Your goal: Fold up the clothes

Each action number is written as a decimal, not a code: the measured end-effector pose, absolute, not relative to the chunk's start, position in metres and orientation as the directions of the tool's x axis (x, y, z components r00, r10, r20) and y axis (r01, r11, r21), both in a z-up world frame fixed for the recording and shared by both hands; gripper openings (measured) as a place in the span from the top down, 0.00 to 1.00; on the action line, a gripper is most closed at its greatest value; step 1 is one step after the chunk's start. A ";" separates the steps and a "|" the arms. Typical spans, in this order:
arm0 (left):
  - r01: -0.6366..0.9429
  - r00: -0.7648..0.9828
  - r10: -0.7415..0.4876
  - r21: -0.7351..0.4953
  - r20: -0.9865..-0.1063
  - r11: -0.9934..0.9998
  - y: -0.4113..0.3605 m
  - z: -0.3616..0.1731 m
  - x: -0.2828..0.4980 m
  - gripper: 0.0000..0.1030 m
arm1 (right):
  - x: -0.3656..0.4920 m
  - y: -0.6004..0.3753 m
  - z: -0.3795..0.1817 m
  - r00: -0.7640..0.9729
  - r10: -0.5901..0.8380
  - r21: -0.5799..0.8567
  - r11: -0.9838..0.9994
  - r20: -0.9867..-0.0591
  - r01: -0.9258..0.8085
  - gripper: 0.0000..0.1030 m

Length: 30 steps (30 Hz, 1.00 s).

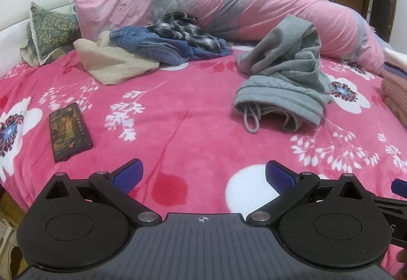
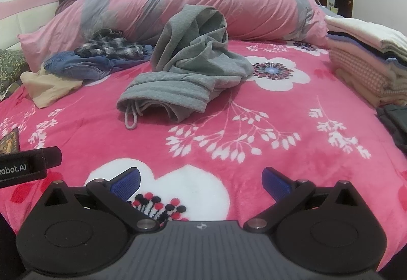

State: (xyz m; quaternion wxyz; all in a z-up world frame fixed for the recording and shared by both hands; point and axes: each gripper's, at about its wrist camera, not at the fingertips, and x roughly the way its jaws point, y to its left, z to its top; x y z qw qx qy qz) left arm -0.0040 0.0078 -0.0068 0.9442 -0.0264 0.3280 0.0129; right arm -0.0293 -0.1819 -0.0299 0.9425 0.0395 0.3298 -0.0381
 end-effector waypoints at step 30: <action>-0.039 0.778 0.006 -0.039 -0.629 0.998 0.010 -0.009 0.005 0.00 | -0.017 -0.179 -0.031 0.781 -0.035 0.062 0.994 -0.623 0.094 0.00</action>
